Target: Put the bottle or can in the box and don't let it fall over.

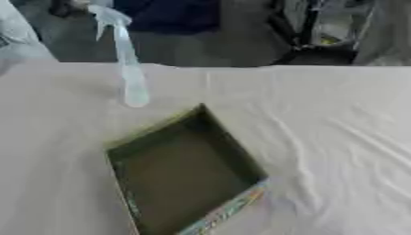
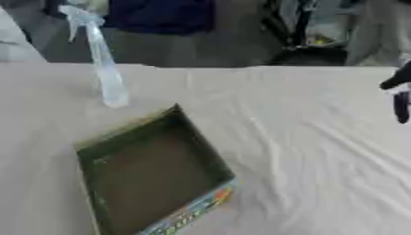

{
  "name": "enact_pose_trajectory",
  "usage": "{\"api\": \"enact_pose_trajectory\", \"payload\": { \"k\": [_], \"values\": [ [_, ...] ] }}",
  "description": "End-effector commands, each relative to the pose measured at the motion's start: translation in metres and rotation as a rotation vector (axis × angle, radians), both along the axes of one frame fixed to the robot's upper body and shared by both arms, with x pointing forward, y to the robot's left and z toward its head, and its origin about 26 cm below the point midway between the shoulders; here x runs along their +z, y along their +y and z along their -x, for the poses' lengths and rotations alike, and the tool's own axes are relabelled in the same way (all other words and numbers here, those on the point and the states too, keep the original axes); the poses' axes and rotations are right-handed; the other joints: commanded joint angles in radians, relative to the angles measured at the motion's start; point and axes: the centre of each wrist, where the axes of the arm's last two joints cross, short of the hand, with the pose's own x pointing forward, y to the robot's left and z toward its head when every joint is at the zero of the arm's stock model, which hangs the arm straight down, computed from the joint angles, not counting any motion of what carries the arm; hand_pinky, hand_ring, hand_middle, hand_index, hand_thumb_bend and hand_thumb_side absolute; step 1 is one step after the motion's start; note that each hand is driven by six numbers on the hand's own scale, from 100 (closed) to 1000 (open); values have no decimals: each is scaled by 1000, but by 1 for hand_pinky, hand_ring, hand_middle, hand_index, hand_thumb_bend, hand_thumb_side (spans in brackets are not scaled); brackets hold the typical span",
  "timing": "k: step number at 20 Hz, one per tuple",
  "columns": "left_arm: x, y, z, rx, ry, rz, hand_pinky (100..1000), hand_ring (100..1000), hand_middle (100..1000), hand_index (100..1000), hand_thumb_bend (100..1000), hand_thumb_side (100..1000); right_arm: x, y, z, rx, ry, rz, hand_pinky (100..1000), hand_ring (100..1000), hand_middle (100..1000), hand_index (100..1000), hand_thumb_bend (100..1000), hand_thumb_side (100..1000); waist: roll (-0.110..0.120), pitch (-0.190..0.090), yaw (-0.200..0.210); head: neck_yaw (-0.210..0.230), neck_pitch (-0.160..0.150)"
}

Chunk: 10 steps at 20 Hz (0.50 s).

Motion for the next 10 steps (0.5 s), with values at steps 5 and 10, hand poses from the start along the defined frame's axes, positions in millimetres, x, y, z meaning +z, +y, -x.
{"api": "enact_pose_trajectory", "payload": {
  "k": [5,10],
  "values": [
    [12,3,4,9,-32,-33,1000,999,1000,703,100,684,9,4,2,-65,-143,-58,100,237,100,181,100,470,1,-11,0,1,0],
    [12,2,4,7,-32,-35,1000,1000,1000,703,100,684,7,6,2,-50,-140,-77,100,320,100,216,100,470,1,-9,0,-3,1]
  ]
}}
